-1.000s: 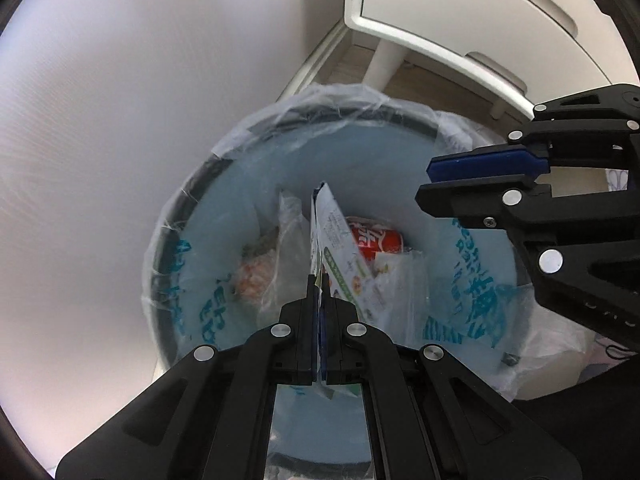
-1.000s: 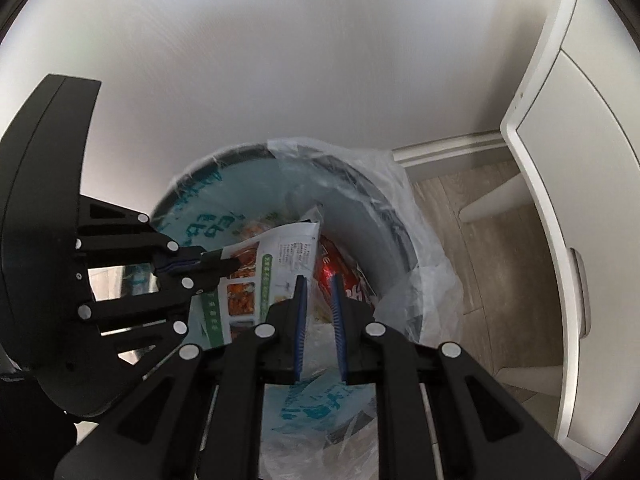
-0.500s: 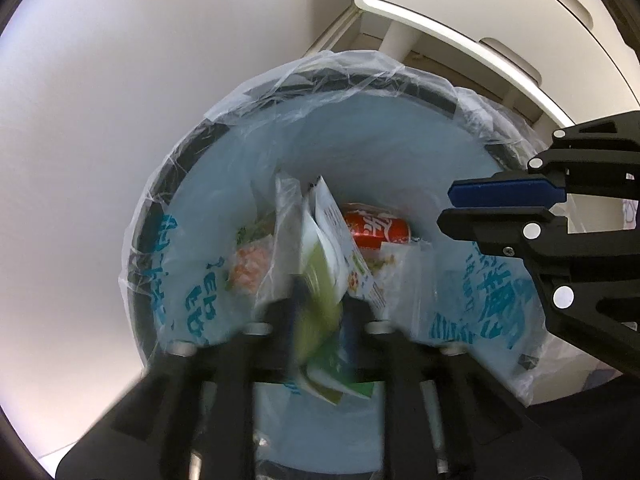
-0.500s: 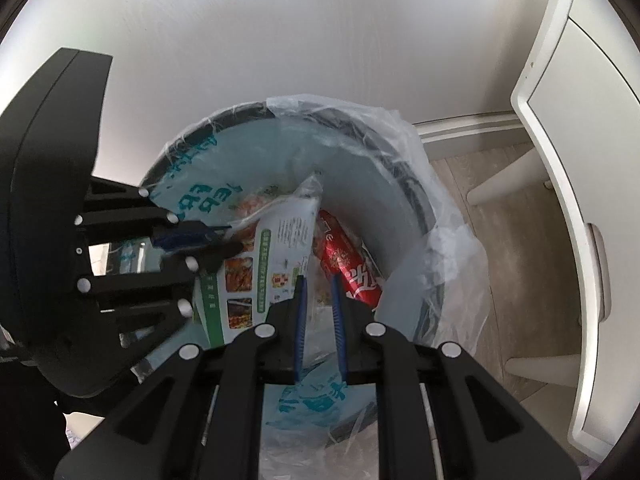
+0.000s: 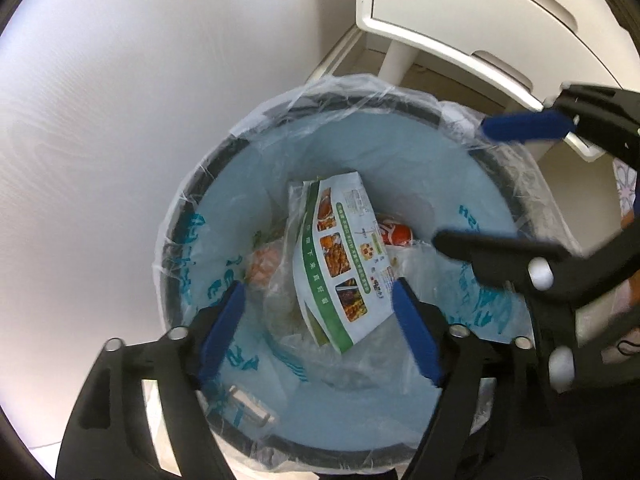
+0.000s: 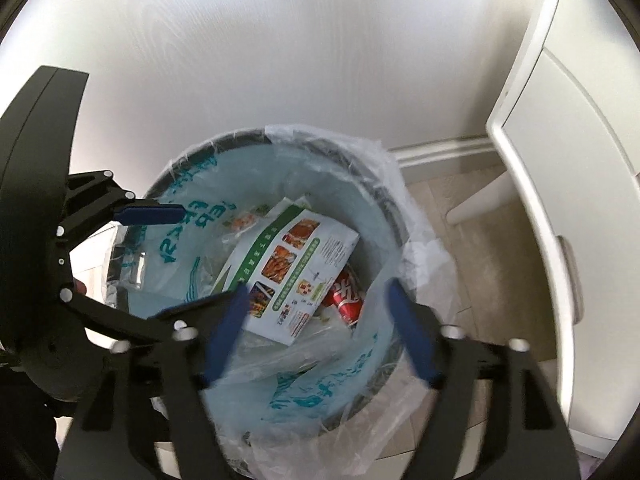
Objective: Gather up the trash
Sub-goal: 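Open the right gripper to drop the flyer into the bin, then move the right gripper back up toward the nightstand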
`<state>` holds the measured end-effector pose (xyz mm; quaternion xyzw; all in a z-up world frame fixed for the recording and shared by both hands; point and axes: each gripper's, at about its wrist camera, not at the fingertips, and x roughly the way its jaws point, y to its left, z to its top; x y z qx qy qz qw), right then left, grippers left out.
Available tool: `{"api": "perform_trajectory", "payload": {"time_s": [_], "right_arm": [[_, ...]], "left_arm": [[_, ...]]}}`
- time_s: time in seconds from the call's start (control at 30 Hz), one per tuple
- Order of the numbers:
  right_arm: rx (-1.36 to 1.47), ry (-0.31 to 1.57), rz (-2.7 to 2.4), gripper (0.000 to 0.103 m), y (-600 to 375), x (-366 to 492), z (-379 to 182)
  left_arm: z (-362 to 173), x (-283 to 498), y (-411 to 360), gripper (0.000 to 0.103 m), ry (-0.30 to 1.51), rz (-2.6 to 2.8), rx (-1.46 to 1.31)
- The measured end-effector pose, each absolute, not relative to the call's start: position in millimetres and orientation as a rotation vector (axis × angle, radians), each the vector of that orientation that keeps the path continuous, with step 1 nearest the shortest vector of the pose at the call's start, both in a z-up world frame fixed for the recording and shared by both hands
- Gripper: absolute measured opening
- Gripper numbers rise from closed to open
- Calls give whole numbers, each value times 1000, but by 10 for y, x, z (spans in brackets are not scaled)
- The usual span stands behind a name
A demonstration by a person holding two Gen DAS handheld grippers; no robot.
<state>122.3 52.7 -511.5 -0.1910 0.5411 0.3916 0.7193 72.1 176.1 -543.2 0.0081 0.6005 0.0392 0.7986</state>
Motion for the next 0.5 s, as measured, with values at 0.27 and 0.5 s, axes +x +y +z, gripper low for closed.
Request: {"api": "perform_trajectory", "payload": {"time_s": [0.27,0.5], "right_arm": [[-429,1103,830,96,394,1192,-4807],[-423,1041,798,96,253,1157,-4510]], "left_arm": [[-5176,727,1755,97,1246,99,34],[-4949,718,1670,97,1206,112,63]]}}
